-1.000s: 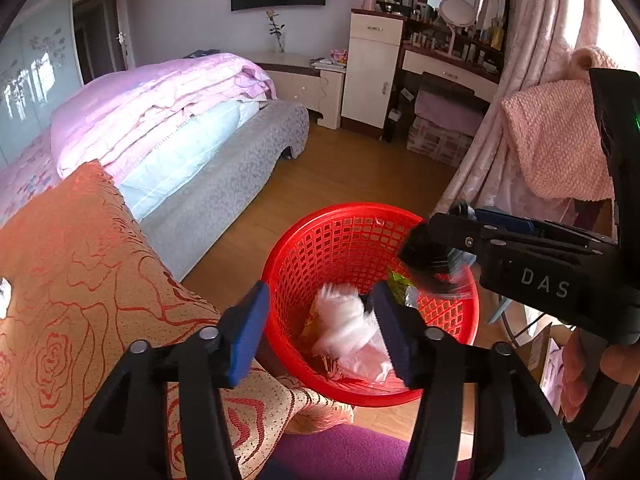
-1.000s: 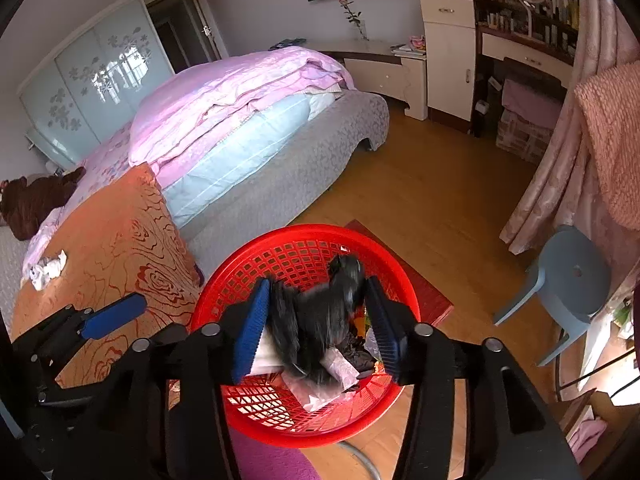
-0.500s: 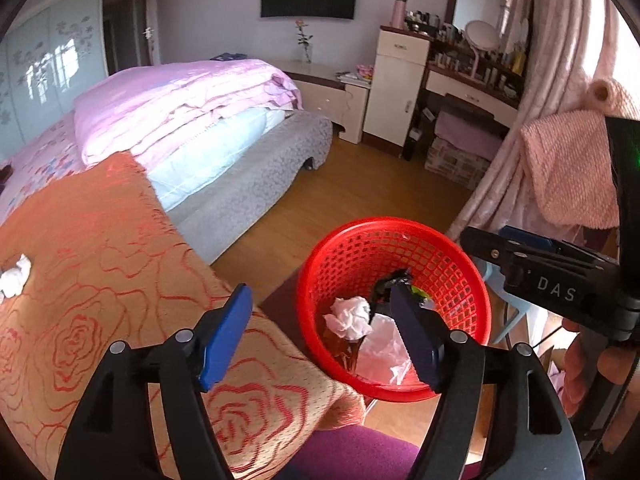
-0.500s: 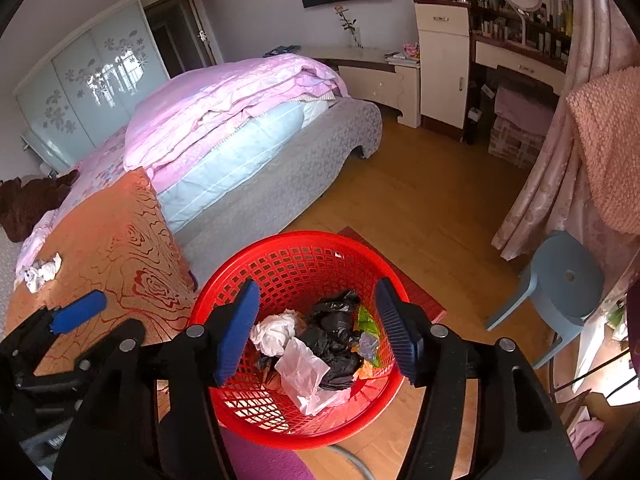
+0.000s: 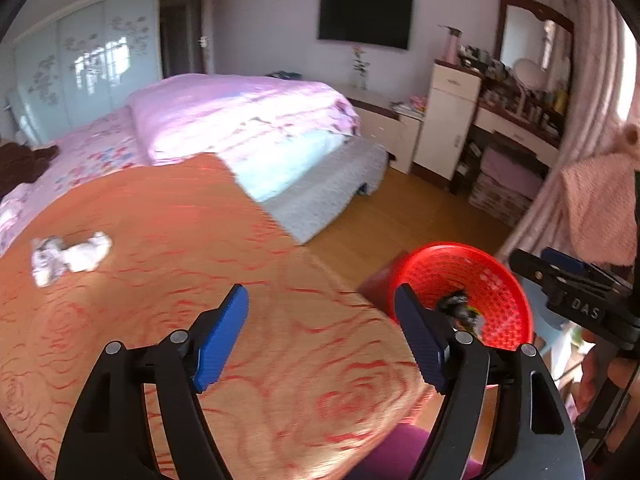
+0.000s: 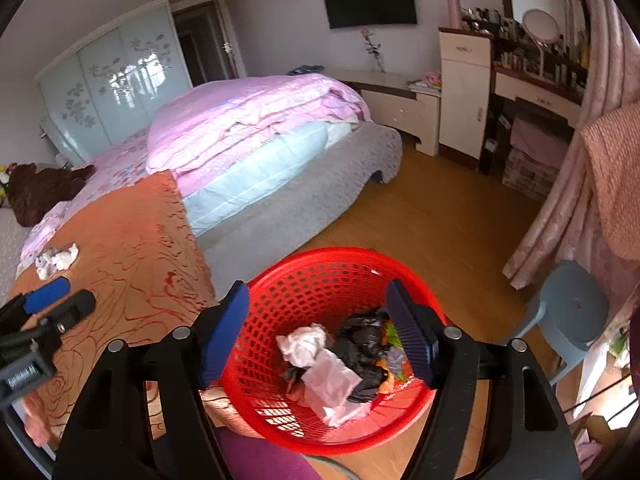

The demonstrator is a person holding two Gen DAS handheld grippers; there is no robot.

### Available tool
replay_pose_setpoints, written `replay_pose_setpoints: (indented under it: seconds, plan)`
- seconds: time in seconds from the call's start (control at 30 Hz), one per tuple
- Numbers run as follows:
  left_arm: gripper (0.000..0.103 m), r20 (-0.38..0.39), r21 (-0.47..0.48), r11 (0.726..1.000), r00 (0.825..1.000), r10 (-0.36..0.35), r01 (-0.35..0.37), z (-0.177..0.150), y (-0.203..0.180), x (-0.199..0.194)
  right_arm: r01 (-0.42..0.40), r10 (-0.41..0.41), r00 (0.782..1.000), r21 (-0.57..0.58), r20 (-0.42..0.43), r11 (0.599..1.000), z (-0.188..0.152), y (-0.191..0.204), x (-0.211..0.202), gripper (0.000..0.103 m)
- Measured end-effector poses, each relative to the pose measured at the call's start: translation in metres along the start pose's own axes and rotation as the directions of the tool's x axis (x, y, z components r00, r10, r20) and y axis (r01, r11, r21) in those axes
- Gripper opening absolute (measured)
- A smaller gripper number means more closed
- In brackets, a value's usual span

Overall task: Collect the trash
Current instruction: 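Move both tools back over the remaining trash on the bed cloth, then grasp the clear cartoon-printed plastic packet with the left gripper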

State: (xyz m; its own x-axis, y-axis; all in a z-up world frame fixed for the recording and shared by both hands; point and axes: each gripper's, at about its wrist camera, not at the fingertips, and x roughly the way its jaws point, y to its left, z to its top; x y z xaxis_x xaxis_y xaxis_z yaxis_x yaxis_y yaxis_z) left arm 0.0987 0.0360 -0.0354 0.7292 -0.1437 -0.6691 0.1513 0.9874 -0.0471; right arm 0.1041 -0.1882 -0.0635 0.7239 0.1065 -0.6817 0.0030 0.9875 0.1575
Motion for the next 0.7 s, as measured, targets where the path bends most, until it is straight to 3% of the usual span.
replay_pose_setpoints:
  seconds: [0.3, 0.47, 0.7]
  plan:
    - [0.073, 0.018, -0.129, 0.979, 0.987, 0.162, -0.158, 0.004, 0.089, -0.022, -0.094, 0.093, 0.996, -0.105, -0.013, 0.990, 0.001, 0.055, 0.005, 0.071]
    - [0.073, 0.014, -0.183, 0.949, 0.964, 0.264, -0.257, 0.008, 0.141, -0.036, -0.157, 0.153, 0.987, -0.124, -0.038, 0.980, 0.007, 0.087, 0.010, 0.071]
    - [0.077, -0.010, -0.285, 0.886, 0.926, 0.378, -0.365, 0.028, 0.215, -0.046, -0.214, 0.209, 0.977, -0.159, -0.047, 0.964, 0.009, 0.122, 0.009, 0.071]
